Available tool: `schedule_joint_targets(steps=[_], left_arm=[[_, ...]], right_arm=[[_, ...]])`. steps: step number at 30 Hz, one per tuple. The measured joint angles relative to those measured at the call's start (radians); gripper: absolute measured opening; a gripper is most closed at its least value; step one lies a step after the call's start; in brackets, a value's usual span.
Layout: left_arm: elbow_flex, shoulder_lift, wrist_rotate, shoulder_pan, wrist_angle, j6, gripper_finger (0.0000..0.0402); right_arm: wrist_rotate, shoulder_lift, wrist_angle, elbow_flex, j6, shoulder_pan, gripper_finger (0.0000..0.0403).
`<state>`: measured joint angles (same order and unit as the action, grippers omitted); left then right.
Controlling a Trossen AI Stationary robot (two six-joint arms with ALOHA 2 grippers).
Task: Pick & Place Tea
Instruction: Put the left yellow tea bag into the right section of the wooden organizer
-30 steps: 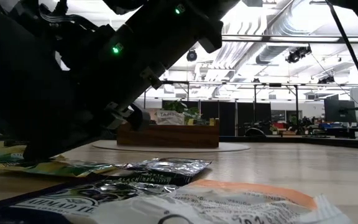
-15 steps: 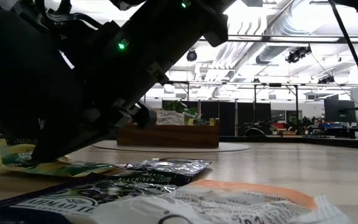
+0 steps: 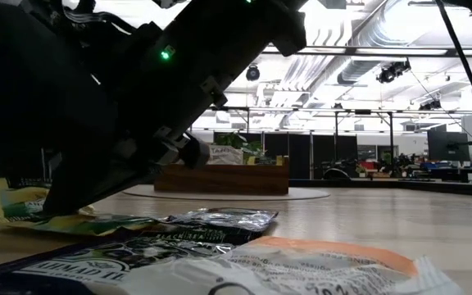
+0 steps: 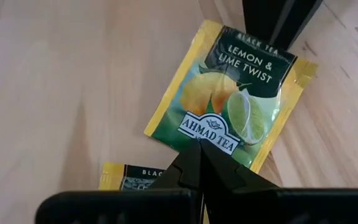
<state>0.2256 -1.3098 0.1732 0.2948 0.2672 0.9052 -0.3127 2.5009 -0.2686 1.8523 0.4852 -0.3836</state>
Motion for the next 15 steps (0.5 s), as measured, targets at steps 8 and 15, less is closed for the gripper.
schedule_joint_targets(steps=[8, 15], left_arm=[[-0.001, -0.001, 0.248, -0.185, -0.005, 0.024, 0.0230], [-0.003, -0.002, 0.334, -0.269, 0.004, 0.040, 0.0233]], right_arm=[[0.004, -0.001, -0.022, 0.000, 0.009, -0.009, 0.0000], [0.000, -0.001, -0.022, 0.000, 0.010, -0.009, 0.0000]])
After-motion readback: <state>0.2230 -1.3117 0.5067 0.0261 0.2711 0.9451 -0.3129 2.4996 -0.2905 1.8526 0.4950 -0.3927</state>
